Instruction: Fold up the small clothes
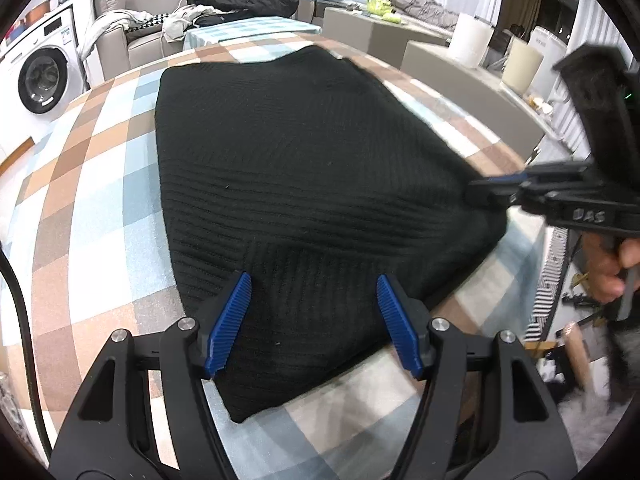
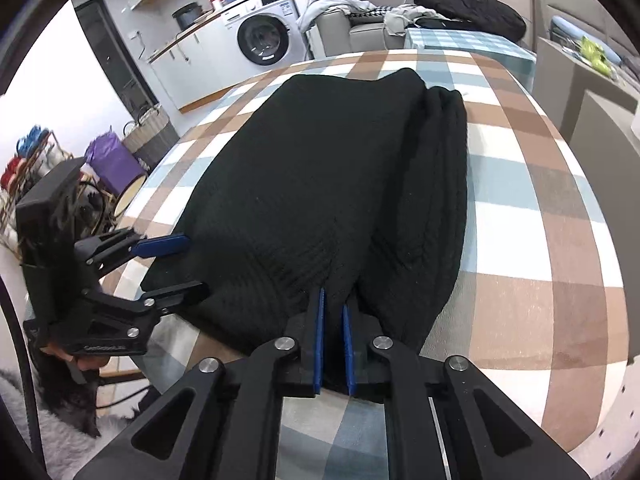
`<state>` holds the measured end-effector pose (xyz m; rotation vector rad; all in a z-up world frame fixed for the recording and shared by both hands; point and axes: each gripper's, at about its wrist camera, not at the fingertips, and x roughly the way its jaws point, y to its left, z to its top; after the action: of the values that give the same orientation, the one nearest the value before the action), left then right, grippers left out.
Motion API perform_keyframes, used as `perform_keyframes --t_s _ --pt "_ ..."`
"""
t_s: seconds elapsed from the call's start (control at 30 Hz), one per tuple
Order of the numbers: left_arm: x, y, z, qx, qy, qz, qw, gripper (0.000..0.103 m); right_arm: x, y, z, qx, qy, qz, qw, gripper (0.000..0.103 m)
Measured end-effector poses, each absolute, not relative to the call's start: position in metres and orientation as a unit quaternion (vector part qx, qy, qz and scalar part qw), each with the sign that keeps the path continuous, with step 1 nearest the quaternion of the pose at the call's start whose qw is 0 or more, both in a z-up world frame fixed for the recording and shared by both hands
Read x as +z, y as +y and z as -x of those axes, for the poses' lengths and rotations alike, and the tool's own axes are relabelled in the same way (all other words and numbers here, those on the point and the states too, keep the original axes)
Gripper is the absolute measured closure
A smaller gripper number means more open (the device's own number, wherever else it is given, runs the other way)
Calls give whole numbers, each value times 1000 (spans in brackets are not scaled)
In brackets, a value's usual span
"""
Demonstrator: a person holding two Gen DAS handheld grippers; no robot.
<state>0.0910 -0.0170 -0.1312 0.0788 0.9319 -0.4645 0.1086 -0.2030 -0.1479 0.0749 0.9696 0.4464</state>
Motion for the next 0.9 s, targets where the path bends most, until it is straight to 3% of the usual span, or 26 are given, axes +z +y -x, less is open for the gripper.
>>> perform_keyframes --t_s 0.23,0.37,0.43,0.53,0.77,0.83,0.9 --pt "-122 -47 -96 -265 428 -28 864 40 -152 -231 -99 234 459 -120 848 82" --pt "-133 -65 -92 -281 439 -52 852 40 -155 -226 -99 247 463 -116 843 71" --pt "-135 -66 -90 -284 438 -59 851 39 -157 -220 -100 251 461 -105 845 71" --pt "-136 -64 -89 -289 441 -52 848 39 -154 -208 -95 251 450 -62 855 95" --pt "-136 -60 -86 -291 445 -48 846 39 -157 -211 -95 237 474 -45 847 96" --pt "-130 -53 -86 -289 441 -39 849 39 -151 -212 -96 239 471 -39 849 92" --pt "-124 -43 -85 -280 435 -26 856 39 -142 -218 -98 238 448 -61 860 78"
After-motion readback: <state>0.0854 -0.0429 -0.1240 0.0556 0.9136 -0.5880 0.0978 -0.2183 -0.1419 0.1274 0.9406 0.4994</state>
